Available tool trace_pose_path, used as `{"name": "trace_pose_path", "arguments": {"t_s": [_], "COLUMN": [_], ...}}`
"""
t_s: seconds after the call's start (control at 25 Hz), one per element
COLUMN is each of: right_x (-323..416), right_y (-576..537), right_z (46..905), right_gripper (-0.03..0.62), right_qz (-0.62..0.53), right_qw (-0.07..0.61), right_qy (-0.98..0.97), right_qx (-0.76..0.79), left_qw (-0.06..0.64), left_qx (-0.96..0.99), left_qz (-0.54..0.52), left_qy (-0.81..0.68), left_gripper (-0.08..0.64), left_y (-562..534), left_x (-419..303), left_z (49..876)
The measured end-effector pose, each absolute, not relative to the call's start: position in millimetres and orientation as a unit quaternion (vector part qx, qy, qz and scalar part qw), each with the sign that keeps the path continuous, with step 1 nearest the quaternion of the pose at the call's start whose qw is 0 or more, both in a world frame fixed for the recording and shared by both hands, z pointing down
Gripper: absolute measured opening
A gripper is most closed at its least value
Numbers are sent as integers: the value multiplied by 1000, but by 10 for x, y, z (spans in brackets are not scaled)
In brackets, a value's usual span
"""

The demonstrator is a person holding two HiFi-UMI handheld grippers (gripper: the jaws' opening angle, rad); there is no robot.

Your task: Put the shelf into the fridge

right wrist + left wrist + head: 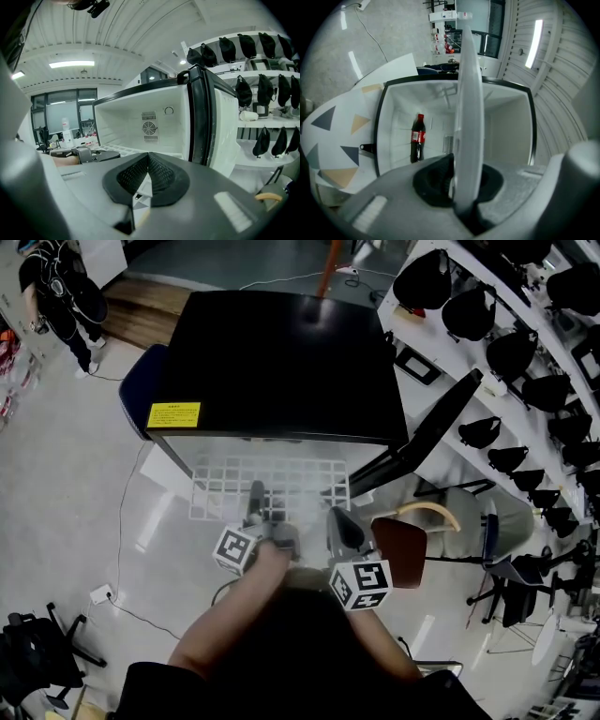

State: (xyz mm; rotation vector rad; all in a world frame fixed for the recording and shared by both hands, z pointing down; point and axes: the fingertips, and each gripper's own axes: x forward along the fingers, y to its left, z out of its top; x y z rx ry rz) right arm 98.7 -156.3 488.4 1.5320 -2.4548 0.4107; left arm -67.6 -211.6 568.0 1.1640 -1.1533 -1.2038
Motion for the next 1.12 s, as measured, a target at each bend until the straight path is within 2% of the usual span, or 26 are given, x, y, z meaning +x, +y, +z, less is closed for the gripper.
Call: {"name": "trace_pose_path", "arguments": {"t_s": [1.12], "right_x": [1002], "right_y": [-1886], "right_z": [4868], "right_gripper": [2], "right_qz": [145], "right_qw": [98], "right_qy": [-846], "right_qx": [503], "left_qw": [513], "left_qx": [489], "left_qz": [-508], "left_qy": [-489], "left_gripper": [34], "left_y": [-2406], "left_x": [-655], "left_z": [5693]}}
